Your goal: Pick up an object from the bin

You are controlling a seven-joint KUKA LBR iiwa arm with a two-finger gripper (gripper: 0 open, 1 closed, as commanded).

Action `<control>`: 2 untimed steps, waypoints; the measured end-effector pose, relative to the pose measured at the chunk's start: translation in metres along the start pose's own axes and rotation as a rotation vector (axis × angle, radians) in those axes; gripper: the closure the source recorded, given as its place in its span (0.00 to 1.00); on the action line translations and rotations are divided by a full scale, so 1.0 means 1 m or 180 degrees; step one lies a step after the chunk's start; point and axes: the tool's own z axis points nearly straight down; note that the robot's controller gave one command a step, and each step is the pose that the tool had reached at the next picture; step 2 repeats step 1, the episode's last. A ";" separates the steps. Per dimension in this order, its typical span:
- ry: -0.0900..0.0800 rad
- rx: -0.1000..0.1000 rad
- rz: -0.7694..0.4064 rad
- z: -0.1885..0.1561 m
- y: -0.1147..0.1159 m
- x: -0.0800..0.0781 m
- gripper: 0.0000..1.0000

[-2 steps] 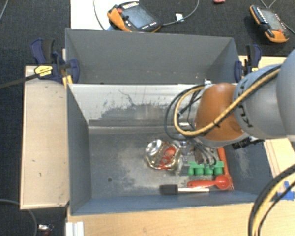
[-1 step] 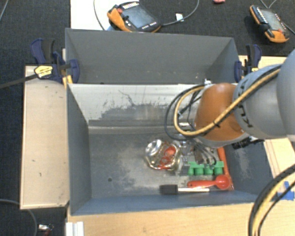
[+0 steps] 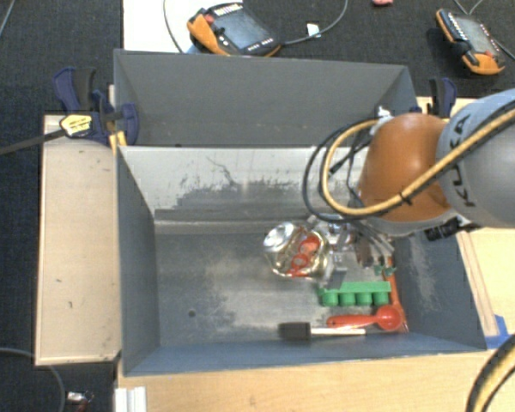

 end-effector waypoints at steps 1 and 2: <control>0.0010 -0.0003 -0.0058 -0.083 0.020 0.003 1.00; 0.0010 -0.0003 -0.0058 -0.083 0.020 0.003 1.00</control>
Offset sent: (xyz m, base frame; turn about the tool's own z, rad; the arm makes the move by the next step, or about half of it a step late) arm -0.0166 0.0183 -0.0039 0.0419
